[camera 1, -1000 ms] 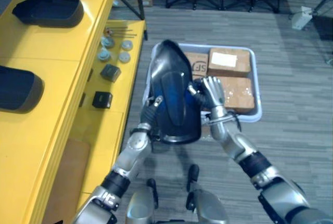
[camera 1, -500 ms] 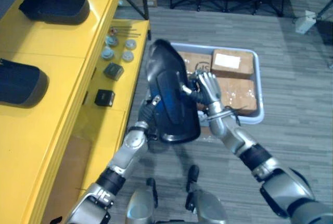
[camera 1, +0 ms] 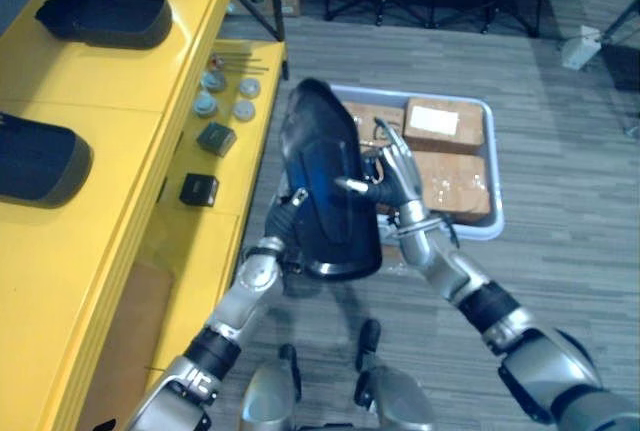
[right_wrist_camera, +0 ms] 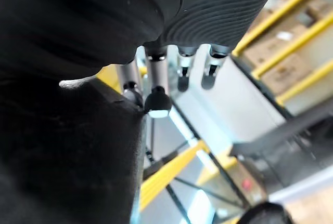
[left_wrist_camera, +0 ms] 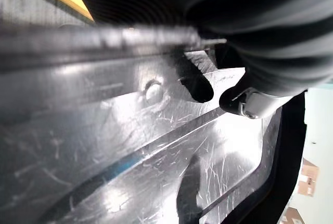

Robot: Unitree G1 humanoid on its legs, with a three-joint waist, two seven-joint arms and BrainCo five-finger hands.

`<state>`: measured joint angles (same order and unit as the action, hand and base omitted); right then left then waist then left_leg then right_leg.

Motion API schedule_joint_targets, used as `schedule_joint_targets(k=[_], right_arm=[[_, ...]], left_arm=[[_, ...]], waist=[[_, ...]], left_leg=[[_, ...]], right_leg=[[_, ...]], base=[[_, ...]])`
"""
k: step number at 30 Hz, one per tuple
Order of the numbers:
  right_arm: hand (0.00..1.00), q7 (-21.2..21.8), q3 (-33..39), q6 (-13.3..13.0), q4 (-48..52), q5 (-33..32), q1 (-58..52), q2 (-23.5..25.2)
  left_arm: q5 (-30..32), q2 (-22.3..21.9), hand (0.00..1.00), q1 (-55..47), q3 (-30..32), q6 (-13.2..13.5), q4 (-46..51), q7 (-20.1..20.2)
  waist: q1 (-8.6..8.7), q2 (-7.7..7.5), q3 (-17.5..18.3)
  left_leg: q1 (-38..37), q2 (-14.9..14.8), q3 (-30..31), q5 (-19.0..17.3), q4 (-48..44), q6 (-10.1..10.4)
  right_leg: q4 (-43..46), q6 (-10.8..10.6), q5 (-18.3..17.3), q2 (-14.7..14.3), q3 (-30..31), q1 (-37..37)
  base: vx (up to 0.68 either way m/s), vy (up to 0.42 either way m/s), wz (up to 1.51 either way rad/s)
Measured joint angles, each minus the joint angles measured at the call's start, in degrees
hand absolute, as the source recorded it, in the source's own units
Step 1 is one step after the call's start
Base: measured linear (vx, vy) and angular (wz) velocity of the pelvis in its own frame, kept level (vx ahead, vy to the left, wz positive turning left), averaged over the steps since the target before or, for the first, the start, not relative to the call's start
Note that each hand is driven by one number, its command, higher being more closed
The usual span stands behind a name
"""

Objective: Walk over and take plastic housings, then place them on the shelf

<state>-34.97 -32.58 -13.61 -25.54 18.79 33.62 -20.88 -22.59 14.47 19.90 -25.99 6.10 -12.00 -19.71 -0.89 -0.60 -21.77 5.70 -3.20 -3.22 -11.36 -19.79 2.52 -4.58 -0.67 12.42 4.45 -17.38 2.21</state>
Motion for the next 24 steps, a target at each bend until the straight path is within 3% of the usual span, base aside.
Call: schedule_joint_targets(k=[2,5,10,15,21,24], right_arm=[[0.0,1.49,3.58,-1.95,2.15,-7.67,-3.45,3.21],[0.0,2.55,7.58,-4.16,6.33,-13.91,-7.97,6.79],[0.0,3.82,10.93,-6.26,12.15,-17.6,-12.62,10.85],[0.0,4.17,12.57,-6.18,13.77,-18.03,-13.41,12.03],[0.0,3.72,19.7,-4.82,14.24,-21.38,-15.76,12.66],[0.0,4.18,22.17,-5.16,19.54,-24.49,-19.67,12.65]], left_arm=[[5.52,-0.09,1.0,-1.69,0.28,0.13,3.79,-3.34],[10.6,-1.37,1.0,-3.58,1.44,1.11,8.09,-6.79],[16.93,-7.04,1.0,-6.62,3.01,3.46,12.79,-11.11],[19.14,-10.21,1.0,-8.26,3.93,4.5,12.82,-14.38],[19.14,-11.65,1.0,-11.42,8.58,9.69,16.6,-19.51],[19.21,-11.81,1.0,-11.78,9.7,11.28,16.61,-20.63]], waist=[[-0.03,0.0,0.0],[0.01,0.0,0.0],[0.15,0.0,0.0],[0.2,0.0,0.0],[0.04,0.3,0.16],[0.15,0.62,0.34]], left_leg=[[-0.35,0.01,-0.02,0.0,0.11,0.0],[-0.47,0.01,-0.17,0.01,0.17,-0.01],[-0.62,0.04,-0.5,0.0,0.12,-0.01],[-0.74,-0.03,-0.81,0.0,0.05,-0.01],[-1.64,-0.26,-2.24,-0.28,0.16,-0.09],[-1.68,-0.3,-2.36,-0.51,0.16,-0.12]], right_leg=[[0.0,0.0,-0.03,0.01,0.03,-0.29],[0.0,0.02,-0.17,0.03,0.06,-0.33],[0.0,0.06,-0.43,0.08,0.12,-0.32],[0.0,0.01,-0.46,-0.01,0.38,-0.28],[0.0,-0.05,-0.45,-0.17,1.69,-0.29],[-0.01,-0.53,-0.79,-0.24,1.83,-0.29]], base=[[-0.03,0.05,0.0],[0.0,0.0,-0.01],[0.0,0.0,-0.02],[0.0,0.002,-0.02],[-0.02,0.046,-0.11],[-0.02,0.047,-0.03]])
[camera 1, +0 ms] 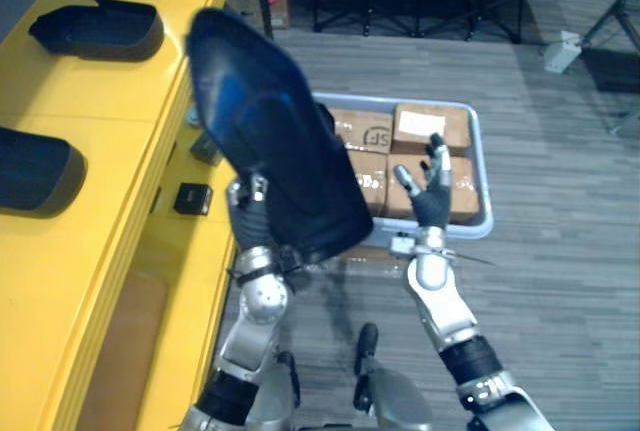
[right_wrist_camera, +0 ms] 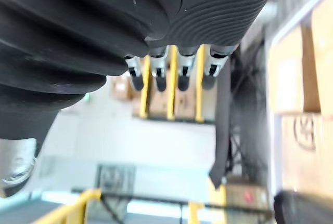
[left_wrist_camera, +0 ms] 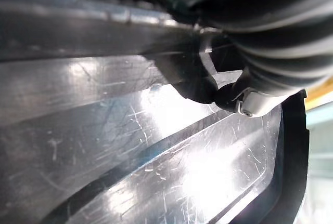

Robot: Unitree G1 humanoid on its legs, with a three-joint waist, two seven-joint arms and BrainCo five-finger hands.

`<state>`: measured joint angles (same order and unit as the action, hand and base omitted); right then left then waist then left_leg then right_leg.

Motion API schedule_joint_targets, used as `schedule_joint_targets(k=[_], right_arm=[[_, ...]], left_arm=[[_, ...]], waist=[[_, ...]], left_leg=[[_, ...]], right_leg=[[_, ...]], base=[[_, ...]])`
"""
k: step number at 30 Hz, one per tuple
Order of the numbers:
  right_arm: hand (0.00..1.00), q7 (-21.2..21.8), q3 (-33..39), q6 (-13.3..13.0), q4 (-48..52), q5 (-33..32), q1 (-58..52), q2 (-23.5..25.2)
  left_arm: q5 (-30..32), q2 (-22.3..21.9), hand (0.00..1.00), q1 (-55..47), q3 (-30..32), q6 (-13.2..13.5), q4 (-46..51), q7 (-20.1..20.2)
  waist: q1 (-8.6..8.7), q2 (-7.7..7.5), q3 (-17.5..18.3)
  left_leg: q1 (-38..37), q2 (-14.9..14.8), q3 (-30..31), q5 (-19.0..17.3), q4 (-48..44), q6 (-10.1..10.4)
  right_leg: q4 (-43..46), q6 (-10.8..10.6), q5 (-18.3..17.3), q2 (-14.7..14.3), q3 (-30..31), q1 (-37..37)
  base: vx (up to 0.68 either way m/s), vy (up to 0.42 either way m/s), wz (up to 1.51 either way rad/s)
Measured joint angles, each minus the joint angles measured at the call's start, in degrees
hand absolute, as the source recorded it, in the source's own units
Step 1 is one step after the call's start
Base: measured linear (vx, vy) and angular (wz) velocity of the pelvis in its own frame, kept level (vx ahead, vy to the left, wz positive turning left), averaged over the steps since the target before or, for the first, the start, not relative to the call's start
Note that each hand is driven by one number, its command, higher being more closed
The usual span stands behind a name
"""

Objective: Walk over and take plastic housings, then place them on the shelf

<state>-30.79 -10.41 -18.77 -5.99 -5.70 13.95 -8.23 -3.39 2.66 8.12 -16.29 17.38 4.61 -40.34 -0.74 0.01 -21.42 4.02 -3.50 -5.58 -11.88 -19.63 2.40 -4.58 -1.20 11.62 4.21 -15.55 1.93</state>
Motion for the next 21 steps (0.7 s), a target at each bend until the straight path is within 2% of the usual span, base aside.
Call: schedule_joint_targets(k=[4,5,7,11,13,17,21], right_arm=[[0.0,4.94,4.32,-2.98,5.34,-7.59,-8.69,-0.02],[0.0,8.34,7.44,-5.07,5.88,-9.88,-13.65,-0.03],[0.0,10.48,9.19,-5.64,6.11,-10.78,-16.51,-0.03],[0.0,19.11,13.08,-8.6,10.44,-16.78,-24.44,0.03],[0.0,21.85,14.18,-9.89,11.0,-18.4,-26.32,0.11],[0.0,23.92,14.43,-9.89,11.04,-18.89,-28.21,0.65],[0.0,25.41,17.56,-9.61,9.39,-20.86,-29.66,1.21]], left_arm=[[0.11,-0.88,1.0,-4.34,1.74,1.61,1.57,0.08],[0.26,-0.98,1.0,-6.74,3.63,2.71,2.91,0.08],[1.79,-0.9,1.0,-8.02,5.11,3.48,3.18,0.08],[4.36,-0.7,1.0,-10.52,9.66,5.23,3.28,0.07],[4.61,-0.75,1.0,-10.88,10.09,6.35,3.38,0.61],[5.89,-0.75,1.0,-12.55,11.35,7.76,5.77,3.16],[6.71,-0.6,1.0,-15.92,13.12,8.78,7.69,8.76]], waist=[[0.08,0.84,0.53],[0.1,1.19,0.73],[0.26,1.45,0.93],[1.71,1.67,2.21],[1.74,1.51,2.93],[1.97,1.26,3.8],[1.86,1.62,6.42]], left_leg=[[-0.13,-0.1,-0.5,-0.44,0.05,-0.09],[-0.54,-0.24,-1.2,-0.69,0.16,-0.13],[-0.97,-0.33,-1.68,-0.92,0.34,-0.11],[-2.06,-0.53,-3.48,-1.23,1.48,-0.12],[-2.01,-0.66,-4.21,-1.32,1.6,-0.15],[-2.24,-0.84,-4.64,-1.38,1.96,-0.07],[-3.32,-0.81,-4.8,-1.3,3.19,0.01]], right_leg=[[0.0,-0.02,-0.03,-0.09,0.42,0.13],[0.0,-0.06,-0.06,-0.19,1.33,0.19],[0.0,-0.11,-0.1,-0.32,1.7,0.12],[-0.01,-0.41,-0.38,-0.53,3.32,0.39],[-0.02,-0.51,-0.45,-0.65,4.01,0.87],[-0.03,-0.44,-0.5,-0.93,4.63,1.09],[-0.01,-0.26,-0.53,-0.99,4.65,0.73]], base=[[0.01,0.053,-0.07],[0.02,0.059,-0.18],[0.02,0.051,-0.19],[0.0,0.052,-0.21],[-0.02,0.037,-0.19],[-0.02,0.03,-0.09],[0.01,0.033,-0.01]])
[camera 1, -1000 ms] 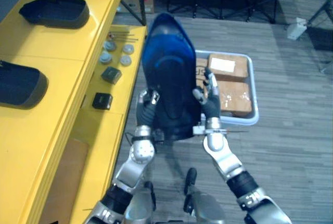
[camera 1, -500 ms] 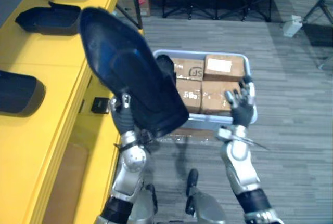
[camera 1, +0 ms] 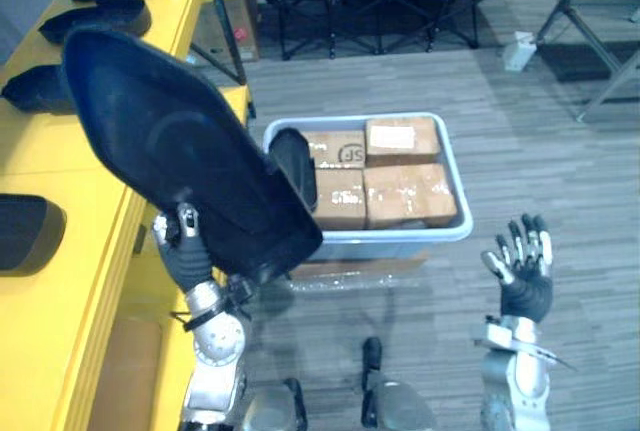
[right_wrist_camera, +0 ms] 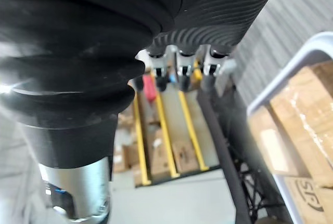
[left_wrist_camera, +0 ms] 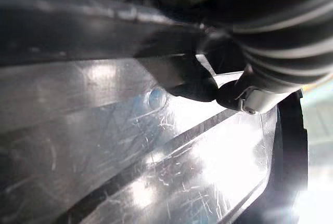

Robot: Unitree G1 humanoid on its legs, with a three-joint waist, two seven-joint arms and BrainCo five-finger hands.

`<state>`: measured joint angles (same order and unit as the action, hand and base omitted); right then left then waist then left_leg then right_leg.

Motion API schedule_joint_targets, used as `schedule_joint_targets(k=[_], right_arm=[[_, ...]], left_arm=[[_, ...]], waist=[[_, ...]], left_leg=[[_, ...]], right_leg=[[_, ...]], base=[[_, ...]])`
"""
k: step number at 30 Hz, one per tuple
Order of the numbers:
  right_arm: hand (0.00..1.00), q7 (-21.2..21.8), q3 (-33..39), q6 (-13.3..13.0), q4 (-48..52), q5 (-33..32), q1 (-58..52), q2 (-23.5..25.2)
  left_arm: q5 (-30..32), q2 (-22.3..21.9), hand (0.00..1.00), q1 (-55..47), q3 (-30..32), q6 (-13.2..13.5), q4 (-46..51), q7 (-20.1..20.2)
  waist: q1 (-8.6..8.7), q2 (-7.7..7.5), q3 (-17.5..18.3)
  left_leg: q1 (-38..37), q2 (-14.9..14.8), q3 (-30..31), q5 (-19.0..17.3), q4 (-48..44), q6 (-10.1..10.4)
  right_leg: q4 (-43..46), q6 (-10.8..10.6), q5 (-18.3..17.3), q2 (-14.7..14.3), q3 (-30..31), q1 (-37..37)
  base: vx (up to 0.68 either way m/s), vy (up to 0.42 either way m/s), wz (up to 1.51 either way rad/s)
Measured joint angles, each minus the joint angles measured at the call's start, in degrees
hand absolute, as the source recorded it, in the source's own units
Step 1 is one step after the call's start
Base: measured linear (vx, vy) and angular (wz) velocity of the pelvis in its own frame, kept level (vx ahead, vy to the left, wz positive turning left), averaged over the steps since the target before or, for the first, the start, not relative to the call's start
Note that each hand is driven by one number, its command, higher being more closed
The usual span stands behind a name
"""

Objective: Walk over and take plastic housings, then place them on the shelf

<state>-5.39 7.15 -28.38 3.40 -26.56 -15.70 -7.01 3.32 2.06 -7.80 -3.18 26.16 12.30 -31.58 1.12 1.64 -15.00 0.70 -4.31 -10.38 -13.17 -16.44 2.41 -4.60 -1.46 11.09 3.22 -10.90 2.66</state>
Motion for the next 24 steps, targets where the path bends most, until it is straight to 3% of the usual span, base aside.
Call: schedule_joint_targets(k=[6,10,15,17,20,22,24], right_arm=[[0.0,5.06,4.79,0.09,-0.59,-0.87,2.17,-0.28],[0.0,8.03,0.49,0.06,-1.28,-0.86,7.29,-1.03],[0.0,6.8,-15.05,1.28,-7.52,0.13,18.42,-1.73],[0.0,5.59,-19.17,2.34,-10.74,2.59,22.79,-1.13],[0.0,5.23,-20.27,3.5,-12.85,3.27,26.47,-0.44],[0.0,5.24,-20.25,4.74,-14.36,3.23,28.67,0.16],[0.0,5.35,-20.33,5.26,-15.26,3.23,28.83,0.36]], left_arm=[[-0.48,4.06,1.0,-0.16,6.97,-0.06,0.22,1.12],[0.22,4.17,1.0,-0.37,11.28,-0.6,2.68,-1.68],[1.83,2.91,1.0,-4.34,19.54,-1.38,8.75,-3.36],[1.73,0.73,1.0,-7.99,24.18,-1.39,9.28,-3.39],[1.59,-0.95,1.0,-11.5,27.76,-1.38,9.26,-3.16],[0.46,-1.66,1.0,-14.31,30.22,-1.21,9.25,-1.56],[-1.04,-2.27,1.0,-15.61,31.16,-0.87,9.24,-0.07]], waist=[[-0.14,-0.02,1.57],[-0.74,-0.28,2.4],[-7.01,-0.12,2.79],[-10.67,-0.24,4.0],[-13.05,-0.67,4.26],[-14.61,-1.74,4.92],[-14.74,-2.62,5.47]], left_leg=[[-1.92,0.26,0.27,0.12,1.02,0.01],[-1.9,1.7,3.37,1.83,3.26,-0.38],[-1.69,2.9,10.14,4.53,5.53,-0.11],[-1.67,3.4,12.37,5.49,6.72,-0.17],[-1.63,4.07,14.81,5.76,6.87,-0.41],[-1.55,4.62,16.31,5.83,7.04,-0.52],[-1.68,4.97,17.49,5.78,6.96,-0.62]], right_leg=[[-0.14,-0.19,-0.45,0.14,-0.28,-1.96],[-0.56,-0.1,-1.32,1.52,-3.45,-2.76],[-0.6,-0.42,-1.76,2.61,-10.53,-4.83],[-0.61,-0.63,-2.12,3.03,-12.95,-5.6],[-0.62,-1.01,-2.58,3.62,-15.73,-6.93],[-0.6,-1.42,-3.19,3.97,-17.31,-7.73],[-0.57,-1.48,-3.77,4.22,-18.67,-8.61]], base=[[-0.02,0.045,0.02],[-0.06,0.022,0.44],[-0.01,-0.019,0.72],[0.06,0.002,0.6],[0.03,0.031,0.51],[0.03,0.046,0.38],[0.03,0.039,0.35]])
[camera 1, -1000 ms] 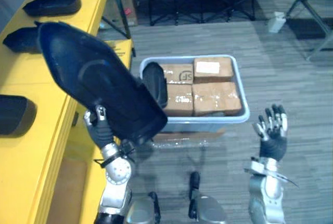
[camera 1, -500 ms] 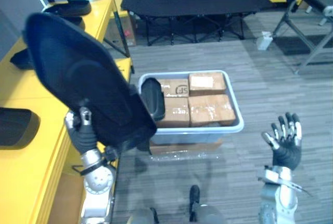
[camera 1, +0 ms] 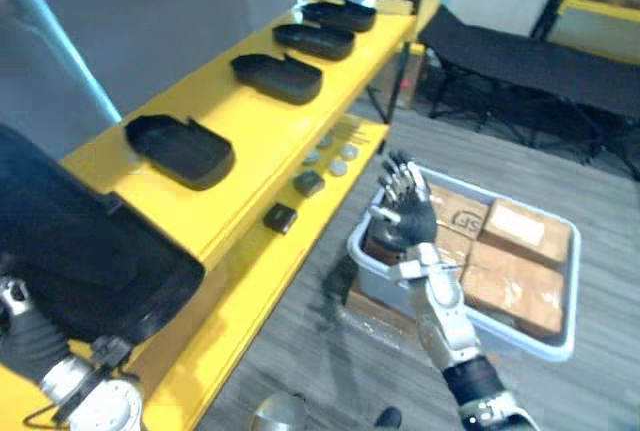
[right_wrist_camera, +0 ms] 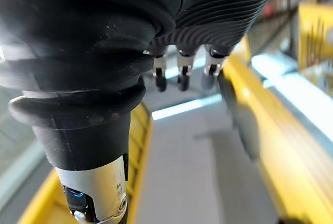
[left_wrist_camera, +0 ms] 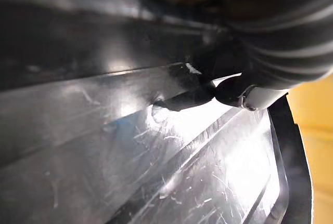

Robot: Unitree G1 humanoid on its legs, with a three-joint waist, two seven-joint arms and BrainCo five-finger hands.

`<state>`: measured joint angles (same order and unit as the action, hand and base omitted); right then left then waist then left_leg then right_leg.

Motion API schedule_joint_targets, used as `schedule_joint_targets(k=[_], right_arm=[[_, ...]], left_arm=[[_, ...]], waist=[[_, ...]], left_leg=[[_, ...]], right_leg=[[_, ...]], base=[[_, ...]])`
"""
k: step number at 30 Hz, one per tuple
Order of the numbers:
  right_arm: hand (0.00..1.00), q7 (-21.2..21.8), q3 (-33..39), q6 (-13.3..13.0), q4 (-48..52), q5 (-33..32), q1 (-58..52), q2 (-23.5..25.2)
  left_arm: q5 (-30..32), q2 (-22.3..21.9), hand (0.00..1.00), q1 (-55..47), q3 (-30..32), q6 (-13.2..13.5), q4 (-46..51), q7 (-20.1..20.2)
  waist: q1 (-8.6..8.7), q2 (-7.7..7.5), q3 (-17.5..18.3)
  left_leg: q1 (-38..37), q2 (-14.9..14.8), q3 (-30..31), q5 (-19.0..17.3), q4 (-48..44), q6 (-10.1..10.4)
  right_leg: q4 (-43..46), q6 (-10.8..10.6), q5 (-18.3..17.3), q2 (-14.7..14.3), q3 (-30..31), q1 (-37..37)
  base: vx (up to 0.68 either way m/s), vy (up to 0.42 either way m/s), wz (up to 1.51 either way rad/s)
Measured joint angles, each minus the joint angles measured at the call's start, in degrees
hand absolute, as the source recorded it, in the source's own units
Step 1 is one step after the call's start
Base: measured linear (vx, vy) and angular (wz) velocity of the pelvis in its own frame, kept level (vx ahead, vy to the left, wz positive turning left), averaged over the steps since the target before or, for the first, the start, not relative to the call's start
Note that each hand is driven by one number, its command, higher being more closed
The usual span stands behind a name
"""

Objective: Walk over and take plastic housings, then place them on the shelf

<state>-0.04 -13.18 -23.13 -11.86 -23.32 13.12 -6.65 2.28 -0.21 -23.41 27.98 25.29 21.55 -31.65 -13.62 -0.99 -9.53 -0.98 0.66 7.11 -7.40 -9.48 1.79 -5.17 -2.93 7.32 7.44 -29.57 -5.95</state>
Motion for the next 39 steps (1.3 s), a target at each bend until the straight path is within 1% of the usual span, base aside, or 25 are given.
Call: schedule_joint_targets(k=[1,3,6,8,9,11,14,18,20,21,22,23,25,26,27,28,29,30,31,33,34,36,37,38,39], right_arm=[[0.0,-0.03,-0.1,1.01,-0.11,0.06,-0.04,0.09],[0.0,-0.12,-0.12,1.78,-0.21,0.64,-0.07,-0.02],[0.0,-0.3,-0.05,1.94,-0.21,0.91,-0.9,-0.32],[0.0,-0.98,-0.04,1.94,-0.22,1.53,-1.66,-0.49],[0.0,-1.34,-0.02,1.95,-0.24,1.68,-1.98,-0.8],[0.0,-1.6,0.04,1.94,-0.23,1.87,-2.49,-1.48],[0.0,-1.53,0.25,2.1,-0.23,1.78,-3.23,-1.83],[0.0,3.0,0.11,2.16,-0.19,1.59,-3.58,-1.86],[0.0,4.56,-0.64,2.4,-0.19,1.56,-3.31,-1.88],[0.0,5.45,-1.49,3.1,-0.19,1.45,-2.9,-1.98],[0.0,5.87,-2.44,3.78,-0.2,0.83,-2.51,-2.14],[0.0,6.16,-2.71,3.91,-0.2,0.49,-2.39,-2.13],[0.0,6.25,-3.34,4.95,-0.41,0.37,-1.71,-1.73],[0.0,6.12,-3.34,5.13,-0.41,0.39,-1.57,-1.72],[0.0,5.84,-3.21,5.18,-0.41,0.38,-1.58,-1.62],[0.0,4.74,-2.62,5.3,-0.44,0.47,-1.67,-1.88],[0.0,4.27,-2.37,5.35,-0.46,0.61,-1.71,-1.96],[0.0,3.51,-2.32,5.36,-1.02,1.21,-1.52,-2.27],[0.0,3.42,-2.6,5.35,-2.4,2.25,-1.15,-1.76],[0.0,2.92,-3.51,5.18,-4.3,3.73,-0.94,-1.73],[0.0,2.61,-3.61,5.13,-5.04,3.99,-0.9,-1.71],[0.0,2.51,-3.66,4.68,-5.03,4.77,-0.8,-1.74],[0.0,2.43,-3.64,4.34,-4.98,5.24,-0.79,-1.77],[0.0,1.71,-3.53,4.15,-4.64,6.24,-1.34,-1.83],[0.0,1.11,-3.42,4.01,-4.16,6.32,-2.05,-1.84]], left_arm=[[-1.08,-0.77,1.0,-0.66,0.7,0.56,0.0,1.06],[-3.2,-1.33,1.0,-1.49,0.75,0.89,-0.01,2.42],[-6.03,-3.07,1.0,-1.51,0.7,1.46,-0.03,5.38],[-6.99,-3.06,1.0,-1.37,0.61,2.55,-0.02,6.69],[-6.98,-3.06,1.0,-1.16,0.54,3.12,-0.02,6.97],[-6.94,-3.0,1.0,-0.67,0.29,3.83,-0.02,7.02],[-6.85,-2.92,1.0,0.27,-0.2,4.39,-0.02,6.53],[-5.94,-2.55,1.0,0.23,-1.38,3.9,-0.02,3.29],[-5.89,-2.56,1.0,0.2,-1.48,2.91,-0.04,2.56],[-5.75,-2.56,1.0,0.15,-1.47,2.23,-0.41,2.45],[-5.71,-2.56,1.0,0.14,-1.47,2.03,-1.04,2.47],[-5.75,-2.56,1.0,0.17,-1.47,2.03,-1.36,2.5],[-5.91,-2.58,1.0,-0.17,-1.47,2.04,-1.82,2.72],[-6.08,-2.57,1.0,-0.37,-1.45,2.06,-1.83,3.23],[-6.34,-2.59,1.0,-0.32,-1.52,2.06,-2.0,4.14],[-6.71,-2.58,1.0,0.4,-1.74,2.13,-2.04,6.81],[-6.95,-2.62,1.0,0.73,-1.8,2.25,-2.07,7.97],[-7.64,-2.64,1.0,0.45,-1.99,2.29,-2.12,9.62],[-9.16,-2.64,1.0,-0.09,-2.29,2.28,-2.13,10.27],[-10.4,-2.53,1.0,-0.07,-2.88,2.29,-2.13,11.05],[-10.84,-2.48,1.0,0.15,-4.0,2.29,-2.11,11.62],[-10.81,-2.36,1.0,0.32,-4.84,2.23,-2.11,12.47],[-10.9,-2.07,1.0,0.44,-5.5,2.24,-2.12,12.87],[-11.2,-0.53,1.0,0.93,-7.27,2.23,-2.29,14.34],[-11.27,0.67,1.0,1.36,-8.21,2.24,-2.46,15.07]], waist=[[-0.15,-0.29,0.17],[-0.43,-0.68,0.42],[-0.42,-0.68,0.42],[-0.13,-0.27,0.17],[0.24,0.37,-0.25],[0.61,1.02,-0.64],[0.9,0.86,-0.75],[1.32,0.82,-0.76],[1.19,0.82,-0.76],[0.98,0.83,-0.76],[0.7,0.82,-0.76],[0.64,0.81,-0.76],[0.07,0.64,-1.09],[0.09,0.6,-1.12],[0.2,0.6,-1.19],[0.62,0.56,-1.35],[0.69,0.57,-1.48],[-0.45,1.01,-2.12],[-1.18,1.21,-2.29],[-0.99,1.16,-2.49],[-1.07,1.26,-3.14],[-0.93,1.11,-3.85],[-0.72,1.03,-3.92],[0.43,0.9,-3.98],[0.94,0.75,-3.94]], left_leg=[[0.03,0.05,0.27,-0.03,-0.02,-0.02],[0.01,-0.01,0.4,-0.05,-0.22,-0.02],[0.03,0.02,0.47,-0.09,-0.62,0.04],[0.09,0.05,0.42,-0.16,-0.75,0.06],[0.14,0.0,0.47,-0.32,-0.94,0.07],[0.2,-0.07,0.35,-0.51,-1.17,0.02],[1.32,-0.07,0.23,-0.63,-1.15,0.26],[1.38,-0.01,0.22,-0.59,-0.96,-0.06],[1.27,0.0,0.27,-0.57,-0.91,-0.07],[1.12,0.03,0.52,-0.57,-0.75,-0.08],[1.01,0.13,1.36,-0.57,-0.73,-0.08],[1.05,0.23,2.05,-0.56,-0.74,-0.08],[1.04,0.78,4.74,-0.51,-0.91,-0.05],[1.19,1.06,5.21,-0.49,-1.0,-0.01],[1.55,1.31,4.79,-0.31,-1.19,0.23],[2.92,0.8,0.37,0.35,-1.64,0.07],[3.31,0.55,-0.86,0.49,-2.08,0.04],[3.19,0.92,-1.16,0.62,-2.35,-0.03],[3.29,1.37,-0.91,0.64,-2.61,-0.05],[4.05,2.11,-1.6,0.65,-3.82,-0.05],[4.03,2.17,-2.63,0.64,-4.37,-0.06],[4.06,2.17,-3.94,0.44,-4.88,-0.35],[4.19,2.16,-4.08,0.0,-4.78,-1.03],[4.51,2.39,-3.06,-0.47,-4.44,-1.63],[4.5,2.61,-2.49,-0.34,-3.96,-2.0]], right_leg=[[0.5,0.21,-0.79,0.18,-0.37,-0.16],[0.51,0.21,-0.98,0.08,-0.39,-0.25],[0.52,0.27,-1.03,0.06,-0.39,-0.32],[0.72,0.28,-1.1,0.13,-0.36,-0.21],[1.92,0.37,-1.67,0.35,-0.33,0.14],[4.16,0.27,-2.78,0.85,-0.14,1.12],[5.06,0.35,-3.1,1.11,0.12,2.75],[4.5,0.31,-3.05,1.1,0.17,2.74],[4.29,0.27,-3.07,1.08,0.03,2.59],[4.16,0.21,-3.11,1.07,-0.3,2.28],[4.16,-0.02,-3.29,1.09,-1.04,1.77],[4.23,-0.08,-3.46,1.14,-1.82,1.44],[4.56,-1.0,-4.4,1.52,-5.65,-0.91],[4.52,-1.34,-4.73,1.69,-7.01,-1.81],[4.5,-1.7,-5.22,2.1,-9.27,-3.06],[4.62,-2.31,-5.94,2.89,-13.67,-5.2],[4.81,-2.55,-6.04,3.09,-14.89,-5.72],[5.69,-2.84,-6.26,3.64,-15.67,-6.44],[6.79,-2.94,-6.62,4.41,-15.51,-6.3],[8.43,-2.98,-7.53,5.52,-15.3,-6.12],[9.58,-2.54,-7.81,5.77,-14.3,-6.06],[10.41,-2.31,-7.96,6.21,-12.15,-5.83],[11.06,-1.84,-8.4,6.2,-10.62,-5.28],[12.4,-0.72,-9.12,6.25,-6.82,-4.48],[13.12,-0.03,-9.7,6.28,-4.42,-4.06]], base=[[0.04,0.041,0.2],[0.05,0.034,0.05],[0.02,0.041,0.01],[-0.01,0.051,-0.01],[-0.02,0.064,-0.02],[-0.02,0.066,-0.03],[-0.01,0.03,-0.03],[0.03,0.019,-0.02],[0.05,0.014,0.02],[0.07,0.011,0.16],[0.06,0.005,0.28],[0.07,-0.007,0.54],[0.06,-0.017,0.8],[0.05,-0.021,0.93],[0.03,0.002,1.48],[0.02,0.02,1.5],[0.01,0.075,1.38],[0.02,0.122,0.62],[0.04,0.139,0.44],[0.03,0.134,0.39],[0.01,0.116,0.31],[-0.01,0.104,0.01],[-0.06,0.12,0.0],[-0.06,0.095,0.12],[-0.07,0.118,0.5]])
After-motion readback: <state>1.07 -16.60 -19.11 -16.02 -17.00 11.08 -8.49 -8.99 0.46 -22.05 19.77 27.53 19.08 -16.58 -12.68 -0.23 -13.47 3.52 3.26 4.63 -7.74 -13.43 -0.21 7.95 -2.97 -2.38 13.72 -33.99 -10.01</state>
